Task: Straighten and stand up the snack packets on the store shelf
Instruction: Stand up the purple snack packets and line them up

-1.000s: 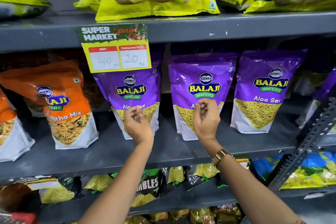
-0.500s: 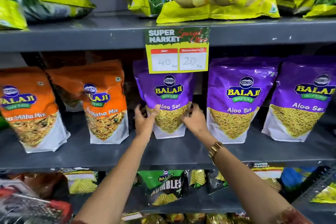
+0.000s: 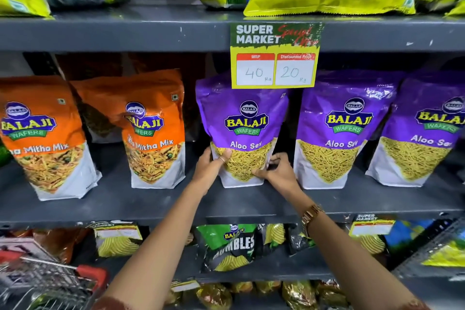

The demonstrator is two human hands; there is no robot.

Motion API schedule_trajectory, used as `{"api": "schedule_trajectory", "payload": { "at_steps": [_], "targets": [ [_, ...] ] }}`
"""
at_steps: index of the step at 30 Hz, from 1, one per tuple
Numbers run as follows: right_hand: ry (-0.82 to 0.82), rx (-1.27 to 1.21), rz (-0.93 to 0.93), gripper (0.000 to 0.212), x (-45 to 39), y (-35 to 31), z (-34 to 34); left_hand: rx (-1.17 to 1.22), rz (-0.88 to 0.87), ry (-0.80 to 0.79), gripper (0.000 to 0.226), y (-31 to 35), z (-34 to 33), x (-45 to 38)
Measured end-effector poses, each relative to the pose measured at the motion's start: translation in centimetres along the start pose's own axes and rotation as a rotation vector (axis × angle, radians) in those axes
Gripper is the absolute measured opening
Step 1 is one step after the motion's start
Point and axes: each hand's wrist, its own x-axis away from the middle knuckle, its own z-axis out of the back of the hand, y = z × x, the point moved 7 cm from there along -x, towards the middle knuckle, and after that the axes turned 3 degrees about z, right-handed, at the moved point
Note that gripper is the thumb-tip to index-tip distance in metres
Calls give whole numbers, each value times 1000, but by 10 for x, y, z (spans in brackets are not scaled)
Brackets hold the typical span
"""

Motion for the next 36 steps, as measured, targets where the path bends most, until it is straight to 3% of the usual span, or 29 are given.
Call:
{"api": "schedule_trajectory", "payload": {
  "at_steps": [5,10,13,16,19,22,25,29,33,36],
  "targets": [
    [8,48,1,58,12,3,2,-5,-15,-34,29,-1,2,5],
    [-8,60,-10,54,16,3,1,9,-36,-36,39,3,2,11],
    [-35,50,-97,39,11,-5,3,17,-30,-23,43,12,3,9],
    [104,-161,-84,12,-1,-34,22,156,-143,132,44,42,15,12],
    [274,-385,27,2,-15,-76,48,289,-279,350,44,82,35,17],
    [332,-570,165,8,-25,-111,58,184,-353,527,39,115,46,20],
    [423,-519,261,5,-25,-126,64,118,-346,606,32,127,52,17],
    [526,-530,251,20,-26,-118,71,264,-303,601,28,124,58,11],
    [590,-572,241,21,-24,-116,68,444,-209,548,30,117,49,8],
    [524,-604,217,18,-26,-107,63,356,-191,461,31,106,48,4]
  ]
}}
